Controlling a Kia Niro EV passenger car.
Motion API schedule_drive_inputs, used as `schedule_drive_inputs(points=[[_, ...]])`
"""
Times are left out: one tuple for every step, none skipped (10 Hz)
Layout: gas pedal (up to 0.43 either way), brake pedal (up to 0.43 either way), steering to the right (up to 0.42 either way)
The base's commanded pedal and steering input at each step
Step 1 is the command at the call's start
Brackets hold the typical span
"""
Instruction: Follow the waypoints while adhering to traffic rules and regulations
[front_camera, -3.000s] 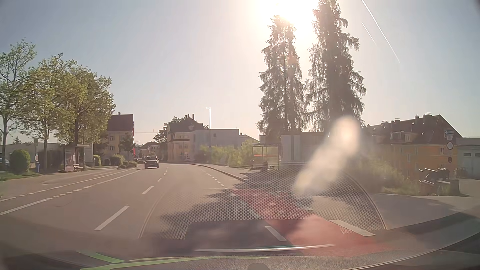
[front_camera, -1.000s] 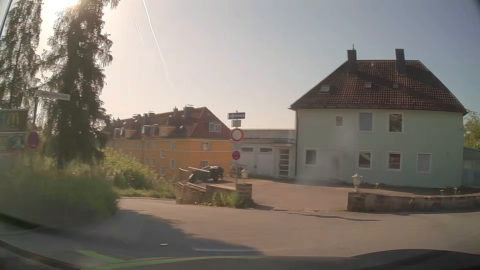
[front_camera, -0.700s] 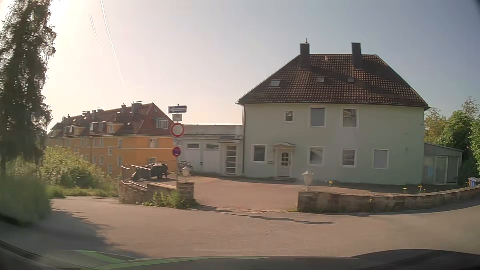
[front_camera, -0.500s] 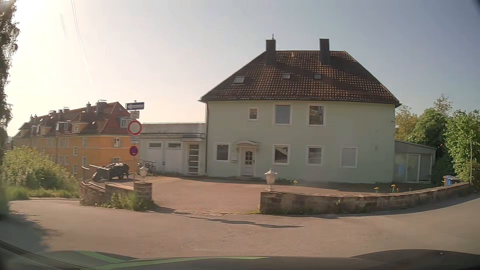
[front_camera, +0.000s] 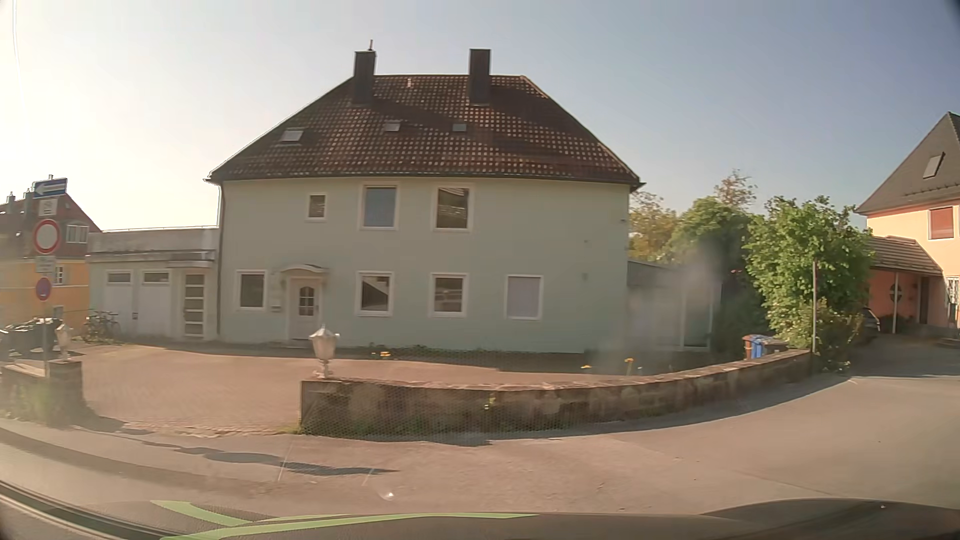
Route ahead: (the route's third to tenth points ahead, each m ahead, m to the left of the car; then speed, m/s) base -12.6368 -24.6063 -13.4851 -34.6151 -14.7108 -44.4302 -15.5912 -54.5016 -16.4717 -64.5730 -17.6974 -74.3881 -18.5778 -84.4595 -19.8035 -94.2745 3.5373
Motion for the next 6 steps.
schedule_drive_inputs(points=[[0.000,0.030,0.691],[0.000,0.024,0.681],[0.000,0.006,0.670],[0.000,0.000,0.642],[0.000,0.000,0.616],[0.000,0.000,0.599]])
